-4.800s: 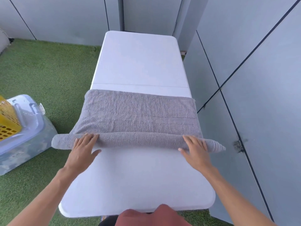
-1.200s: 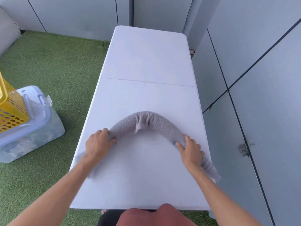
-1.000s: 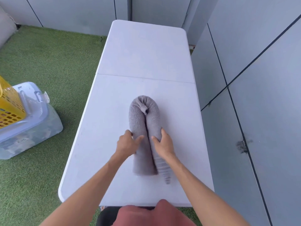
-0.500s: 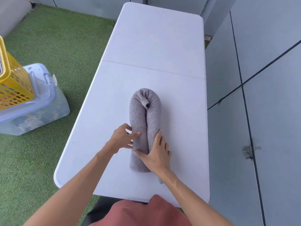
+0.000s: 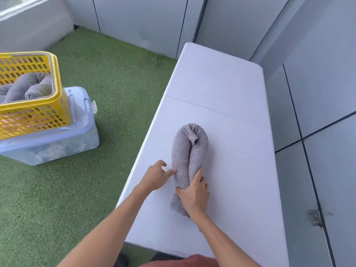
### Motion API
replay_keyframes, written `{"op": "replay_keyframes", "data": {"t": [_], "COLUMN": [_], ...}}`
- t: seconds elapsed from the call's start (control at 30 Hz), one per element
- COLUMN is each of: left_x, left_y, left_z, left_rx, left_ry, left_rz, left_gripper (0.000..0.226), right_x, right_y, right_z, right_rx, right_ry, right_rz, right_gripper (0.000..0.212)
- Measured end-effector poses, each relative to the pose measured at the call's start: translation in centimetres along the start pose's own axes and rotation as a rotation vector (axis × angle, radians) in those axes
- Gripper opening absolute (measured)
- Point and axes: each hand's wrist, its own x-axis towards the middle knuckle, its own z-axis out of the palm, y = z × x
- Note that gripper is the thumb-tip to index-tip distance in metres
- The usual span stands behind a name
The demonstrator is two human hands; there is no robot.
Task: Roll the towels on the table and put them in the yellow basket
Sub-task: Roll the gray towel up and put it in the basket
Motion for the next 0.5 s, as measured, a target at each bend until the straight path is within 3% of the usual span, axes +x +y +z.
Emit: {"op": "replay_keyframes", "data": {"t": [0.1,0.3,0.5], "left_x": [-2.4,-7.2,-8.2], "left_y": [-6.8,-18.8,-26.2], "left_z": [-7.0,-22.9,-35.1], "left_rx": [0.139,0.237,0.213], "left_ry": [0.204,0.476,0.641], "left_rz": [0.075,-0.062,-0.13], "left_gripper": [0.052,0.049,0.041], "right_x": [-2.7,-7.5,-9.6], "right_y": [-7.7,-24.5,-38.6], "right_z": [3.2,9.3,14.8], "right_rx": [0.045,0.127,0.12], "right_ry": [-0.016,-0.128,-0.294], "right_rz": [-0.046,-0.254,-0.511], "right_gripper": [0.106,0.108,0.105]}}
